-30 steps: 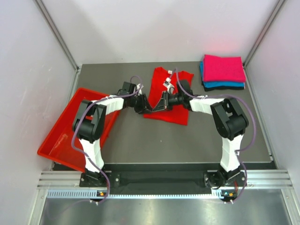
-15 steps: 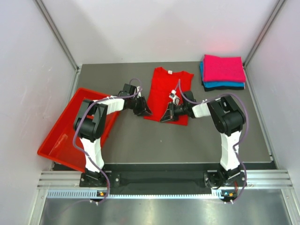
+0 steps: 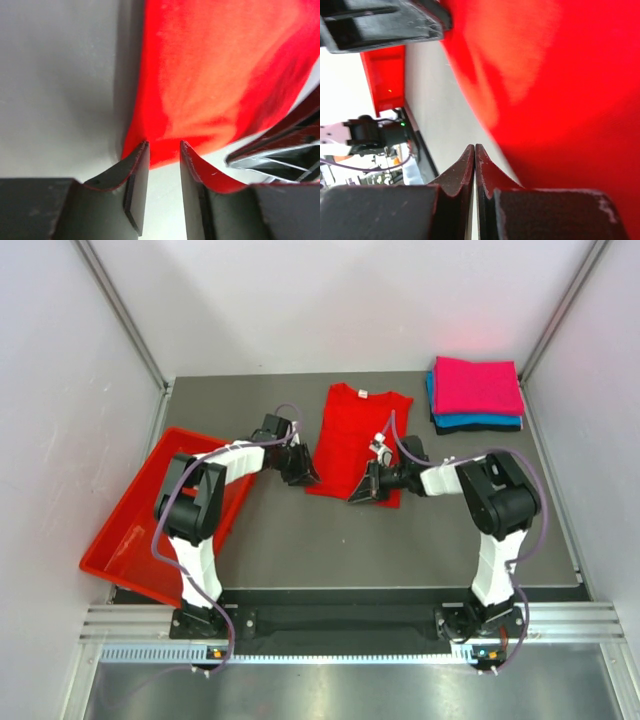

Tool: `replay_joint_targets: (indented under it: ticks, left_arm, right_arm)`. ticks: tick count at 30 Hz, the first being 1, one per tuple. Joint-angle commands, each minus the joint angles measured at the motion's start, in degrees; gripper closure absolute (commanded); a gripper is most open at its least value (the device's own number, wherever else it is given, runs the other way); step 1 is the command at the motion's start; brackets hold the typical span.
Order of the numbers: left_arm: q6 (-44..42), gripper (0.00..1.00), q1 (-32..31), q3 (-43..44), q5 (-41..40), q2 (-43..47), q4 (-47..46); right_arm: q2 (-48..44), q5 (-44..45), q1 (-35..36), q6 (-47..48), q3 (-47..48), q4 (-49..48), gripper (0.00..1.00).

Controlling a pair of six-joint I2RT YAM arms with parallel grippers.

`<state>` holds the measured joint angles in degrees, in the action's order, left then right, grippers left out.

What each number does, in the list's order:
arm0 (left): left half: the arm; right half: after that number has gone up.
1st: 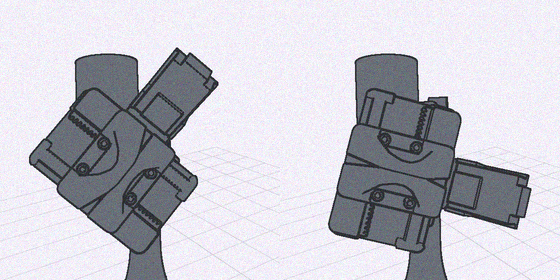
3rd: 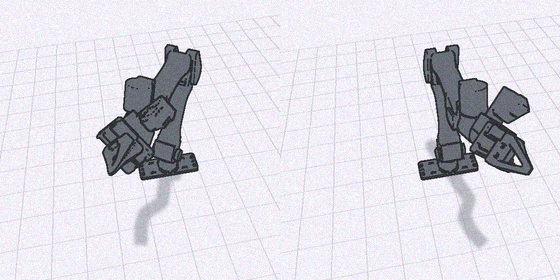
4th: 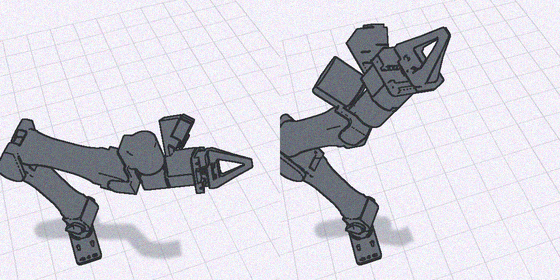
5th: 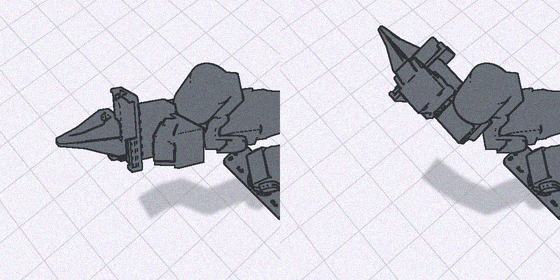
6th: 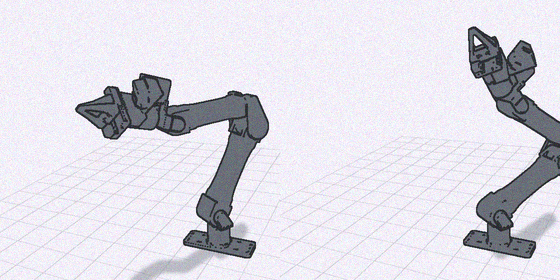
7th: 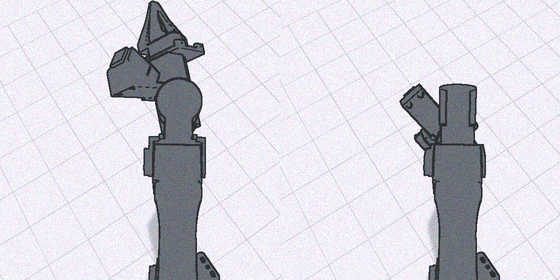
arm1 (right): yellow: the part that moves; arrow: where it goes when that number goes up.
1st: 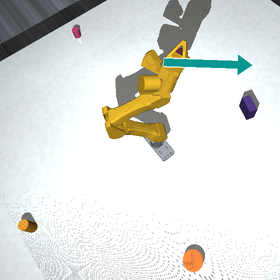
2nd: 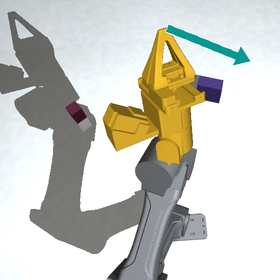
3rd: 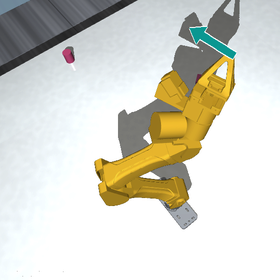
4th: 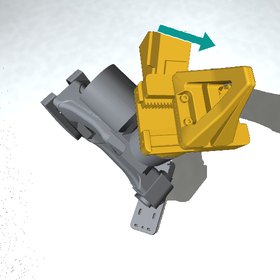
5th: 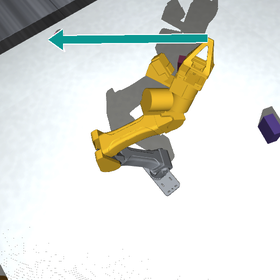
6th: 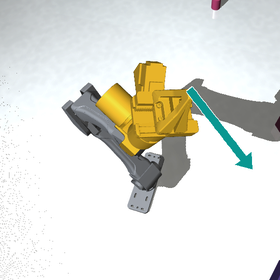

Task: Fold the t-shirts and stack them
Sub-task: Fold the tshirt

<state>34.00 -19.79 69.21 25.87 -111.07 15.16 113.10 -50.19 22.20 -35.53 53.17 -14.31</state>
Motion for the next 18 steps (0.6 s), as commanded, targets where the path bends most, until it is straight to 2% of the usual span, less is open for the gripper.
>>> replay_joint_targets:
  ticks: [1,3,6,10,18]
  left_arm:
    - [-3.8,0.63,0.5,5.9,0.8,2.0,6.0]
    - [-4.1,0.63,0.5,8.8,2.5,1.2,7.6]
    - [-4.0,0.63,0.5,8.5,4.1,1.4,6.6]
    - [-3.3,0.63,0.5,6.7,6.9,-0.5,5.5]
    - [-3.0,0.64,0.4,2.4,4.5,-1.5,5.2]
  right_arm:
    - [-8.4,1.0,-1.0,-1.3,1.2,1.2,1.0]
    - [-10.3,2.5,-1.3,-0.3,1.0,5.0,1.0]
    - [-12.8,5.8,-2.8,3.1,0.8,10.9,1.0]
    - [-15.0,7.3,-7.2,4.3,-4.4,12.3,1.0]
    - [-16.0,16.9,-13.8,9.7,-10.0,19.2,1.0]
